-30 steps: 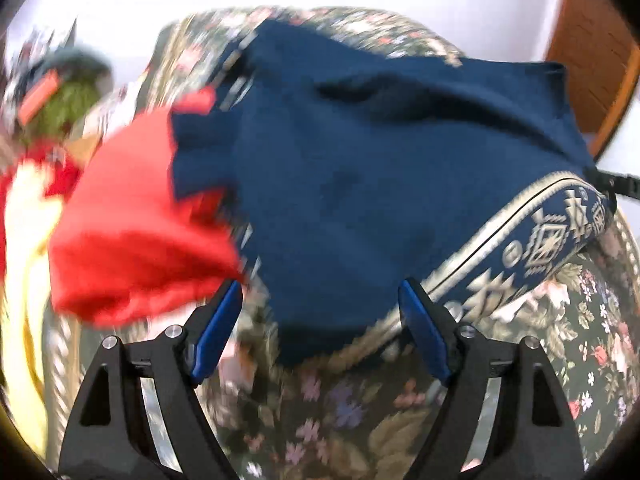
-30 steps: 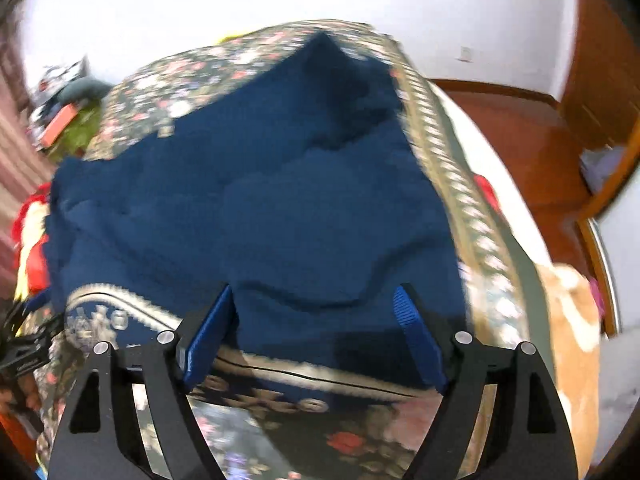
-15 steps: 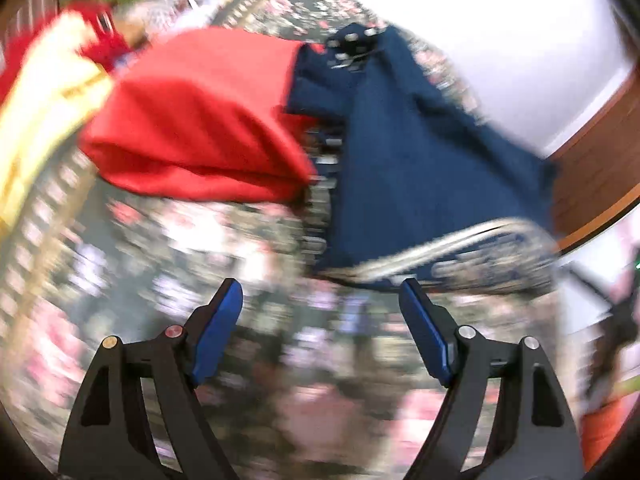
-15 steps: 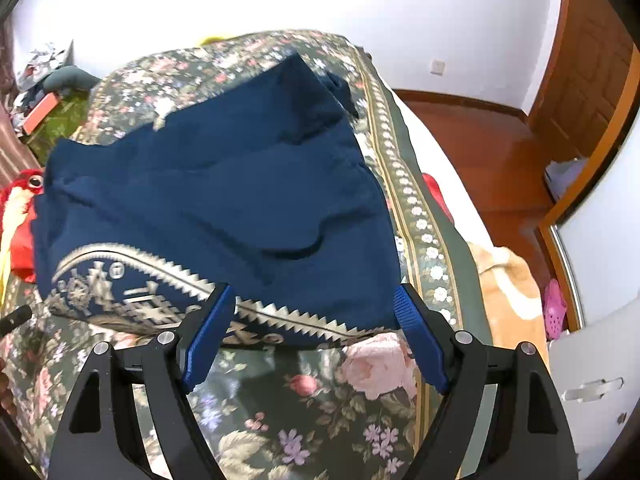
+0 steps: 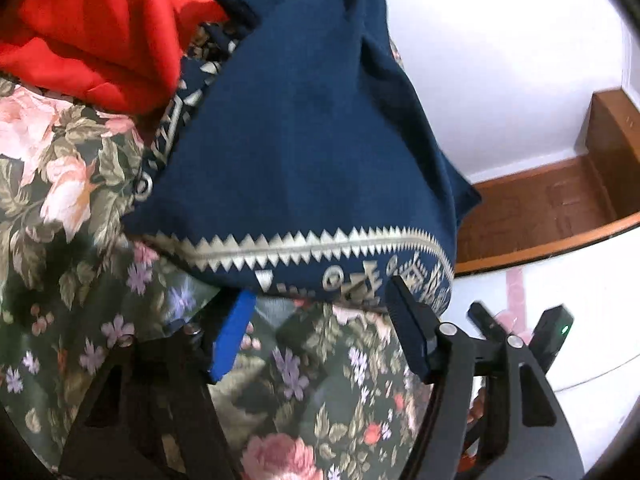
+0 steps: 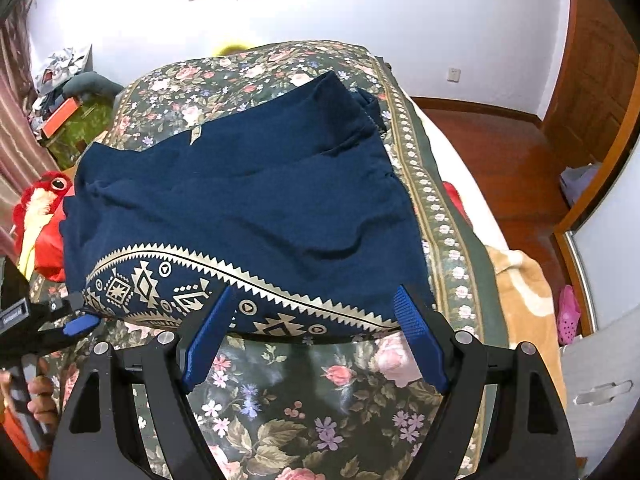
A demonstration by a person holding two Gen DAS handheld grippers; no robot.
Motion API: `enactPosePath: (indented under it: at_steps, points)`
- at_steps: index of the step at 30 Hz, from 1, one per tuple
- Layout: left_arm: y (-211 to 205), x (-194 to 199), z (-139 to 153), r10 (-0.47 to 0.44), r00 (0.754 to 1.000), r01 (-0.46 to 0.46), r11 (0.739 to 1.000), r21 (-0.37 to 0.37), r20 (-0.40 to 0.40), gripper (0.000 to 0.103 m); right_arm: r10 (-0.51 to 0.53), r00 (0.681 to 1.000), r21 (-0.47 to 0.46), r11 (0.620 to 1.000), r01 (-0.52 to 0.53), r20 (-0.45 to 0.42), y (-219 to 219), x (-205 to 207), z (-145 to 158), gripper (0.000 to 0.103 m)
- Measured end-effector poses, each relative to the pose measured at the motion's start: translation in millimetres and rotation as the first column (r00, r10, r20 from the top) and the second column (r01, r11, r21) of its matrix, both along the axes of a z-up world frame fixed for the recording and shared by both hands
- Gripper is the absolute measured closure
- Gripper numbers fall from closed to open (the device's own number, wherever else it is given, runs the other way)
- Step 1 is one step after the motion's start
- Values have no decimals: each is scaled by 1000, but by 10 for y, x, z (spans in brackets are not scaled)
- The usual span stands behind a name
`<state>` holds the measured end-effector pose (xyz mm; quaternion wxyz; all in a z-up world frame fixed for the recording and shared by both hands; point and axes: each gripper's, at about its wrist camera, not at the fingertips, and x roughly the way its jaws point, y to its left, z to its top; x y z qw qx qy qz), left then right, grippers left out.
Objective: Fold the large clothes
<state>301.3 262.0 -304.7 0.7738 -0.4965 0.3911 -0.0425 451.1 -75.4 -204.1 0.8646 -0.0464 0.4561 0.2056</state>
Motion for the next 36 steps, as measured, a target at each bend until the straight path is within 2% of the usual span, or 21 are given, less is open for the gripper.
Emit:
enactPosePath:
  at_steps: [5,9,14,15,16,18,20,22,23,24,27,31,33,36]
  points:
    - [134,178,-40,30,999,-31,1000,7,18,38,-1,1000,-12,1000,1,-24,43,14,-93,24]
    - [216,385,-56,64,998,-64,998,-5,4,38,3,999,-6,1000,-3,-42,52,11,-155,24]
    - [205,666,-21,78,996,-75,995,68,-32,40,9,999,-27,1000,-10,-43,87,-11,-155,24]
    - [190,689,1,83,996,-80,993,91,-37,51,8,999,-26,1000,-10,-43,80,-17,-147,24]
    - [164,702,35,85,996,-80,990,113,-40,67,8,999,-25,1000,-9,-42,79,-26,-129,24]
    - [72,703,161,94,995,-90,985,144,-16,85,8,999,-20,1000,-9,-38,72,-50,-96,24]
    - [-76,667,426,120,993,-116,956,268,1,90,13,999,-16,1000,-14,-33,75,-73,-39,24]
    - [-222,629,705,151,988,-154,904,399,38,94,20,999,-15,1000,-21,-29,100,-88,18,24]
    - [-281,587,884,164,983,-184,872,454,82,94,25,999,-16,1000,-25,-24,127,-97,54,24]
    - [-330,561,1037,176,977,-212,851,481,118,95,31,999,-16,999,-31,-18,157,-103,85,24]
    - [-337,401,1483,201,953,-292,808,512,227,97,62,998,-2,998,-62,8,298,-137,226,24]
    - [-287,125,1877,222,919,-368,780,506,326,97,125,992,43,991,-126,30,611,-201,388,24]
    - [-216,23,1978,232,912,-385,771,507,339,97,158,987,62,985,-159,18,770,-231,385,24]
    - [-263,-173,1989,218,918,-375,750,545,333,98,236,971,66,970,-234,-27,1096,-329,234,24]
